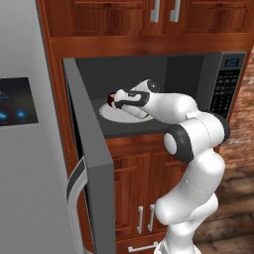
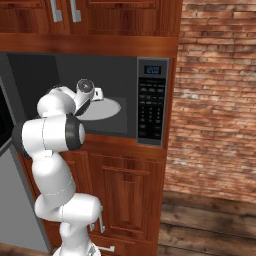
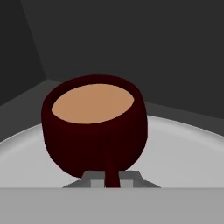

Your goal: Pick the cup of tea, navigate to the dining table, and place it on the saucer.

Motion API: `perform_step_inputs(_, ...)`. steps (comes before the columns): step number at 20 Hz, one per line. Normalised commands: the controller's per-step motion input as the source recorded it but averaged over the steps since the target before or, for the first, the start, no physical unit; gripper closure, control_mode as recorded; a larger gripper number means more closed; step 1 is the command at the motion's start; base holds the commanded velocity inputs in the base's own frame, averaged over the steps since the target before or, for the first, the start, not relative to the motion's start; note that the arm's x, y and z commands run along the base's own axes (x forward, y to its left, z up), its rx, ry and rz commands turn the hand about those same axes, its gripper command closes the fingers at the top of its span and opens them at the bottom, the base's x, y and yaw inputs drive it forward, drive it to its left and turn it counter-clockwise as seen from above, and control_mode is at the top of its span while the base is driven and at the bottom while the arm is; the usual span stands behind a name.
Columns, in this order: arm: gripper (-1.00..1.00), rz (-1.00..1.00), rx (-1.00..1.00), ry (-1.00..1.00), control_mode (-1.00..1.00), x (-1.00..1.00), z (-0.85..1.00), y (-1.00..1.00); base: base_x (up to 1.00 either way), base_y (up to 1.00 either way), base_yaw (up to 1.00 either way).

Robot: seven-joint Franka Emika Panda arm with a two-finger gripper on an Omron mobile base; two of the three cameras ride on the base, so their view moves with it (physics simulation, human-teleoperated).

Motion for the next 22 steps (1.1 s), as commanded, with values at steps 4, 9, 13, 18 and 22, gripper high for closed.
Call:
perform_step_inputs(4, 1.0, 0.0, 0.0, 0.0, -1.0, 0.0, 0.0, 0.0, 0.0, 0.0, 0.0)
perform_step_inputs(9, 1.0, 0.0, 0.0, -0.03, -1.0, -0.09, 0.0, 0.0, 0.0, 0.0, 0.0)
perform_step_inputs(13, 1.0, 0.0, 0.02, -0.11, -1.0, -0.32, 0.09, 0.0, 0.0, 0.0, 0.0)
perform_step_inputs(18, 1.0, 0.0, 0.04, -0.12, -1.0, -0.58, 0.07, -0.01, 0.0, 0.0, 0.0)
perform_step_inputs(22, 1.0, 0.0, 0.01, -0.04, -1.0, -0.5, 0.0, -0.16, 0.0, 0.0, 0.0)
